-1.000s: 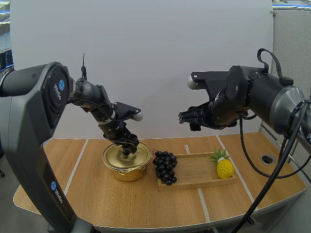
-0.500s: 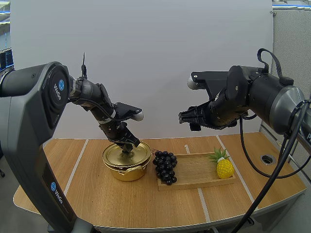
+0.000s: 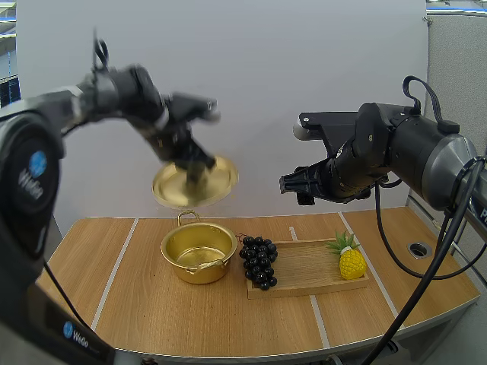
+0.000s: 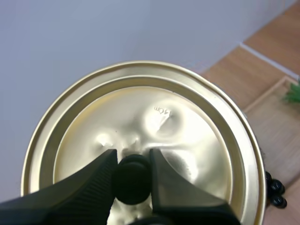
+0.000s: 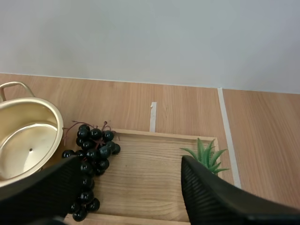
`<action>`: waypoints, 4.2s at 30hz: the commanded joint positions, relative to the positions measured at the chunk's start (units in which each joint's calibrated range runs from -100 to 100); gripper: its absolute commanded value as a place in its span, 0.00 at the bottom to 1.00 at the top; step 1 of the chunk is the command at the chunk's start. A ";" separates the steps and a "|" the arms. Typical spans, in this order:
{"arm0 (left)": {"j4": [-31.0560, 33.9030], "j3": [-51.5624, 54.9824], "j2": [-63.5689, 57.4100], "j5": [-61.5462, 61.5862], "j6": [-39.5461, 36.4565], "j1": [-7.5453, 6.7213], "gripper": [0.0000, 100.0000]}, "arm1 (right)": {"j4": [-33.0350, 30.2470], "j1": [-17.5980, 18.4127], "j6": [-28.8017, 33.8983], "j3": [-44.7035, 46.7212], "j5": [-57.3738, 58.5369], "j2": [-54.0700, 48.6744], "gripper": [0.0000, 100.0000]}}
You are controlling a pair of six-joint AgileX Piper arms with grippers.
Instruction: Open the pot, put the grape inside, and close it
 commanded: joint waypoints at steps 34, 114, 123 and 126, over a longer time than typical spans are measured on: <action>12.77 -40.53 -7.43 -26.69 -10.32 -0.11 0.00 | 22.80 3.74 -15.58 -0.98 -3.18 17.60 1.00; 12.77 -40.53 -7.43 -26.69 -10.32 -0.11 0.00 | -7.10 11.29 23.99 -8.61 -5.66 42.00 1.00; 12.77 -40.53 -7.43 -26.69 -10.32 -0.11 0.00 | -7.10 11.29 23.79 -8.61 -7.41 44.02 1.00; 12.77 -40.53 -7.43 -26.69 -10.32 -0.11 0.00 | -7.10 11.29 23.59 -8.61 -8.24 46.20 1.00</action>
